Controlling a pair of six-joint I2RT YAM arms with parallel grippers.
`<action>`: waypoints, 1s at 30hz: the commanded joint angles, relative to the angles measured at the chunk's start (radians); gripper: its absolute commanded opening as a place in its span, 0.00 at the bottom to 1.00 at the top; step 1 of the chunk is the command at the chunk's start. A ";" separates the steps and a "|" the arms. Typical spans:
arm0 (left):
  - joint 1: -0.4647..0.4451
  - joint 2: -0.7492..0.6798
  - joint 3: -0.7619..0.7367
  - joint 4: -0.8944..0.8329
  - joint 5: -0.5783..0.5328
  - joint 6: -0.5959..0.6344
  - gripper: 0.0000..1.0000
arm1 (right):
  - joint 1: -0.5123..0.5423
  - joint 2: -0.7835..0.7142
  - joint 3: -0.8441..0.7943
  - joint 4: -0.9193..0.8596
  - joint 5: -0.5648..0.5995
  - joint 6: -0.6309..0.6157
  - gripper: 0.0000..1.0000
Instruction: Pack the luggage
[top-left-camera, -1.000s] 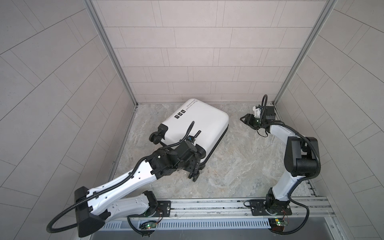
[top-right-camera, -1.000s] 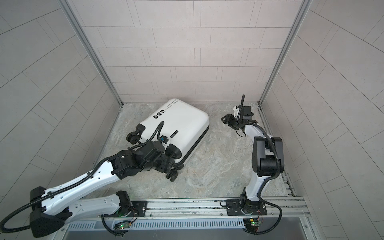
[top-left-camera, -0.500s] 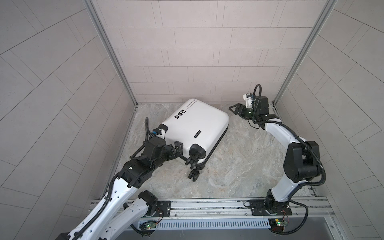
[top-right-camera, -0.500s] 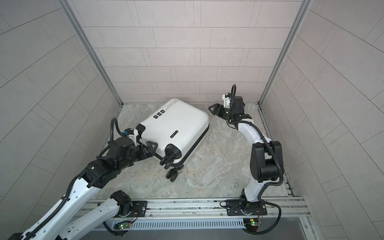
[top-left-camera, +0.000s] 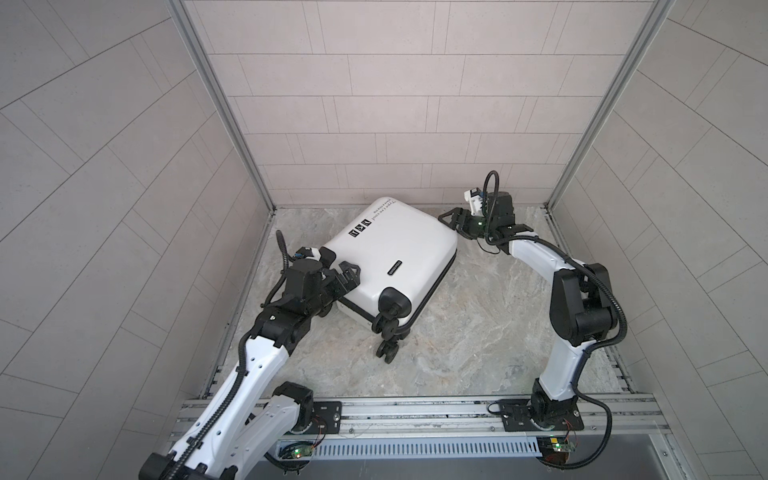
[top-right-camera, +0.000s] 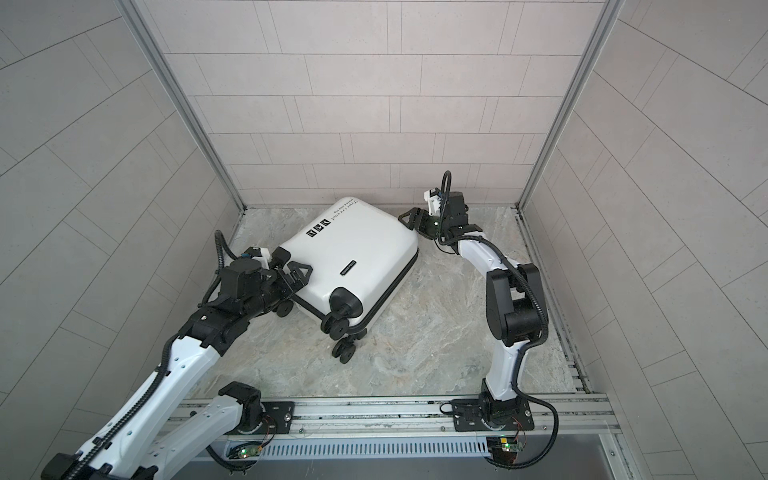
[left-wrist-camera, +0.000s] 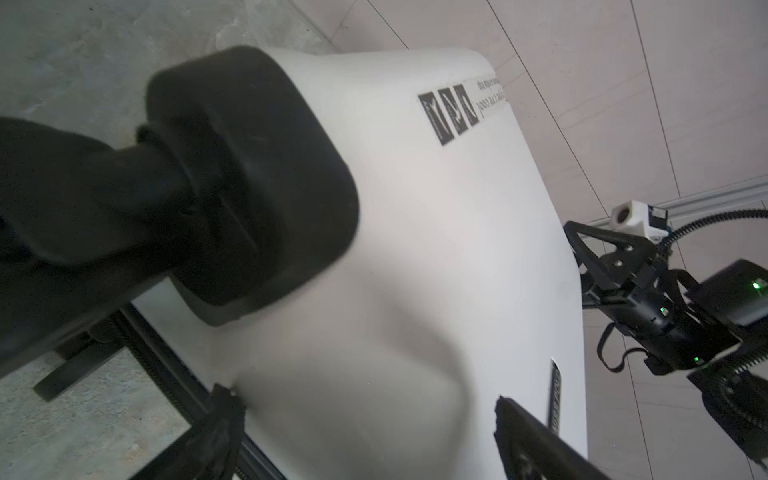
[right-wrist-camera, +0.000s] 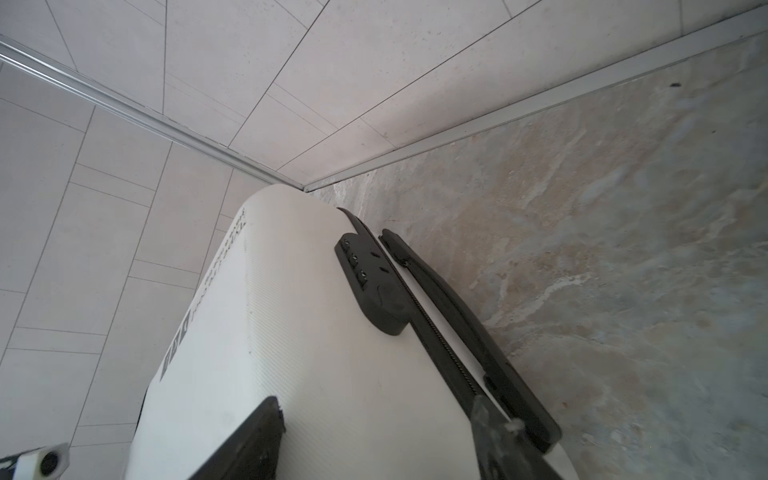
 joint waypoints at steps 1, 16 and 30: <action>0.025 0.034 0.007 0.132 0.077 0.009 1.00 | 0.026 -0.043 -0.055 0.046 -0.053 0.038 0.73; 0.108 0.297 0.191 0.073 0.189 0.231 1.00 | 0.172 -0.356 -0.372 -0.064 0.043 -0.071 0.72; 0.109 0.801 0.556 0.205 0.335 0.263 1.00 | 0.282 -0.692 -0.647 -0.185 0.225 -0.074 0.72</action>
